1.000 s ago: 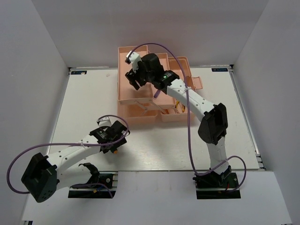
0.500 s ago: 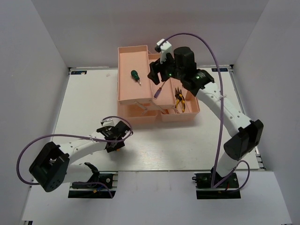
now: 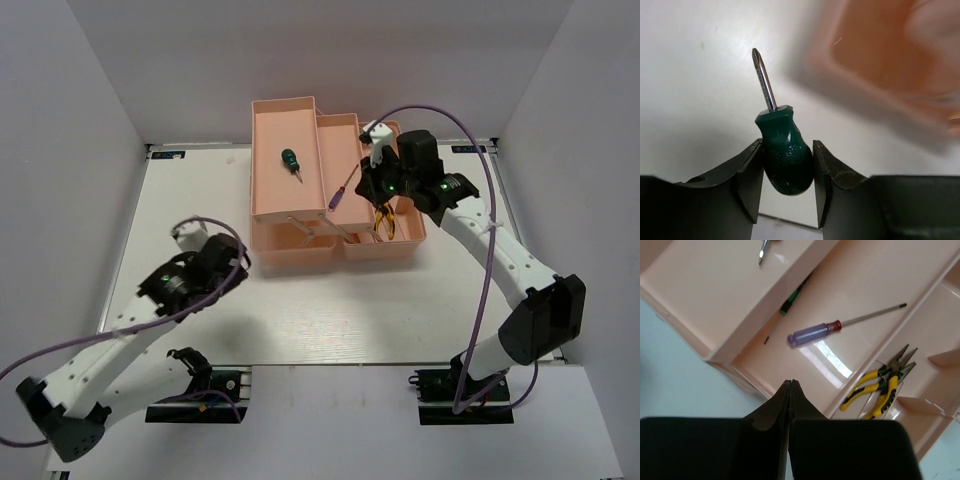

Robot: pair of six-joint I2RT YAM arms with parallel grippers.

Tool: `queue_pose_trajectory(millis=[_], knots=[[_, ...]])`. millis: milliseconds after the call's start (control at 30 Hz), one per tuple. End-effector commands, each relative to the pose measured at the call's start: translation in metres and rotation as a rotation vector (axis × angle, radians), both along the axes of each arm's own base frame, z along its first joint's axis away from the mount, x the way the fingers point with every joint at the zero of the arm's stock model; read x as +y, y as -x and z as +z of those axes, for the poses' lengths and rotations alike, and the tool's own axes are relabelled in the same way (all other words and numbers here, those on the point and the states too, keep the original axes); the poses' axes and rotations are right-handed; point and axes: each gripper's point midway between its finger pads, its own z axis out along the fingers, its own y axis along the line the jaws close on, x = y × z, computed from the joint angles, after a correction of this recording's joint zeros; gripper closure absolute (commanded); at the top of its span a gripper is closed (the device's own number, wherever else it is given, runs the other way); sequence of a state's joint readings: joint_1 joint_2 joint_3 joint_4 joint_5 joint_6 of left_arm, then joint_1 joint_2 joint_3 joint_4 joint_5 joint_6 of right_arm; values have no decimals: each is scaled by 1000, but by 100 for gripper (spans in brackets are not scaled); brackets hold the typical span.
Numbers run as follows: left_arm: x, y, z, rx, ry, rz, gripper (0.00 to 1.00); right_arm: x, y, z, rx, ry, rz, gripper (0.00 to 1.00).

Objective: Sort the tools into containers

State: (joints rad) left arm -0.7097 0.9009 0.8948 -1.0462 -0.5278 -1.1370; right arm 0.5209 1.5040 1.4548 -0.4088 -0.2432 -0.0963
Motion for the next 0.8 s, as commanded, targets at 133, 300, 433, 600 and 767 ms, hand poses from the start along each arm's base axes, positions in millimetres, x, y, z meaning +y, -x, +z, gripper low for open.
queue_pose_trajectory(millis=[133, 300, 433, 600, 767], knots=[[1, -51, 129, -358, -77, -60, 98, -30, 16, -21, 11, 64, 22, 100], [-45, -110, 175, -465, -97, -150, 98, -39, 28, -36, 77, 75, 30, 89], [-69, -157, 185, -493, -99, -156, 98, -43, 40, -37, 92, 66, 53, 81], [-87, -208, 170, -422, -124, -174, 97, -50, 59, -43, 108, 61, 73, 69], [-98, -225, 164, -401, -106, -240, 55, -46, 79, -31, 47, 32, 193, 37]])
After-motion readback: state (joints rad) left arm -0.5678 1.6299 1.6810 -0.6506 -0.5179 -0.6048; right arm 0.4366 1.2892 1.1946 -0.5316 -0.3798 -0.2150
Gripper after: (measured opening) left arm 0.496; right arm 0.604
